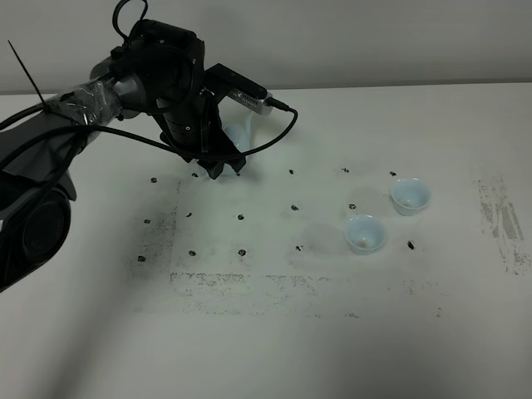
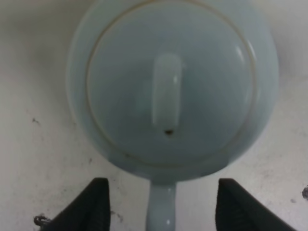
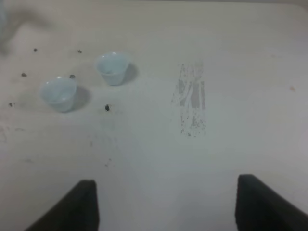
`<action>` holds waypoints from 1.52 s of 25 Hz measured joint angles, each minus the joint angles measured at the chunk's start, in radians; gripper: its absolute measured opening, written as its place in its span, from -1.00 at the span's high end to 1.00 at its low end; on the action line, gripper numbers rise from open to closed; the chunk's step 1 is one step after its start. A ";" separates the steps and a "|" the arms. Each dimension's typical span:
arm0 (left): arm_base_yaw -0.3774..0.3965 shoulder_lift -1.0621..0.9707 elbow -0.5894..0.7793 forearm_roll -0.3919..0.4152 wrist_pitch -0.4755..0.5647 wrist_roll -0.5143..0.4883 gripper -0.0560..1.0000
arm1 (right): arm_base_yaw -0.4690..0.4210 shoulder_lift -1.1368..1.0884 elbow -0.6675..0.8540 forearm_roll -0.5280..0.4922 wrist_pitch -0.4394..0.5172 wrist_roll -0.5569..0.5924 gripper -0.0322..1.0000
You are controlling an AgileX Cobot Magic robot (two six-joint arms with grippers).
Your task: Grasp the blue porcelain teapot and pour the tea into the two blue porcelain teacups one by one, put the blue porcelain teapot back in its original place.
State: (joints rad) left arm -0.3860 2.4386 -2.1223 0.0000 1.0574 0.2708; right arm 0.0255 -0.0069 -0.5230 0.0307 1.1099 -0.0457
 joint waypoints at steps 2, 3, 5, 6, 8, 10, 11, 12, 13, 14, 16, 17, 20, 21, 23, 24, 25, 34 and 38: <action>0.000 0.000 0.000 0.000 0.001 0.000 0.02 | 0.000 0.000 0.000 0.000 0.000 0.000 -0.18; 0.000 0.000 0.000 0.000 0.001 0.000 0.03 | 0.000 0.000 0.000 0.000 0.000 0.000 -0.18; 0.000 0.000 0.000 0.000 0.001 0.000 0.06 | 0.000 0.000 0.000 0.000 0.000 0.000 -0.18; 0.000 0.000 0.000 0.000 0.001 0.000 0.07 | 0.000 0.000 0.000 0.000 0.000 0.000 -0.18; 0.000 0.000 0.000 0.000 0.001 0.000 0.11 | 0.000 0.000 0.000 0.000 0.000 0.000 -0.18; 0.000 0.000 0.000 0.000 0.001 0.000 0.13 | 0.000 0.000 0.000 0.000 0.000 0.000 -0.18; 0.000 0.000 0.000 0.000 0.001 0.000 0.13 | 0.000 0.000 0.000 0.000 0.000 0.000 -0.18; 0.000 0.000 0.000 0.000 0.001 0.000 0.14 | 0.000 0.000 0.000 0.000 0.000 0.000 -0.18; 0.000 0.000 0.000 0.000 0.001 0.000 0.14 | 0.000 0.000 0.000 0.000 0.000 0.000 -0.18; 0.000 0.000 0.000 0.000 0.001 0.000 0.14 | 0.000 0.000 0.000 0.000 0.000 0.000 -0.18; 0.000 0.000 0.000 0.000 0.003 0.000 0.14 | 0.000 0.000 0.000 0.000 0.000 0.000 -0.18; 0.000 0.000 0.000 0.000 0.005 0.000 0.14 | 0.000 0.000 0.000 0.000 0.000 0.000 -0.18; 0.000 0.000 0.000 0.000 0.005 -0.001 0.14 | 0.000 0.000 0.000 0.000 0.000 0.000 -0.18; 0.000 0.000 0.000 0.000 0.005 -0.003 0.14 | 0.000 0.000 0.000 0.000 0.000 0.000 -0.18; 0.000 0.000 0.000 0.000 0.005 -0.008 0.14 | 0.000 0.000 0.000 0.000 0.000 0.000 -0.18; 0.000 0.000 0.000 0.000 0.005 -0.012 0.14 | 0.000 0.000 0.000 0.000 0.000 0.000 -0.18; 0.000 0.000 0.000 0.000 0.005 -0.015 0.15 | 0.000 0.000 0.000 0.000 0.000 0.000 -0.18; 0.001 0.000 0.000 0.000 0.006 -0.021 0.18 | 0.000 0.000 0.000 0.000 0.000 0.001 -0.18; 0.001 0.000 0.000 0.000 0.007 -0.023 0.18 | 0.000 0.000 0.000 0.000 0.000 0.001 -0.18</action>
State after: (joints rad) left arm -0.3851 2.4386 -2.1223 0.0000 1.0643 0.2475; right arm 0.0255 -0.0069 -0.5230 0.0307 1.1099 -0.0448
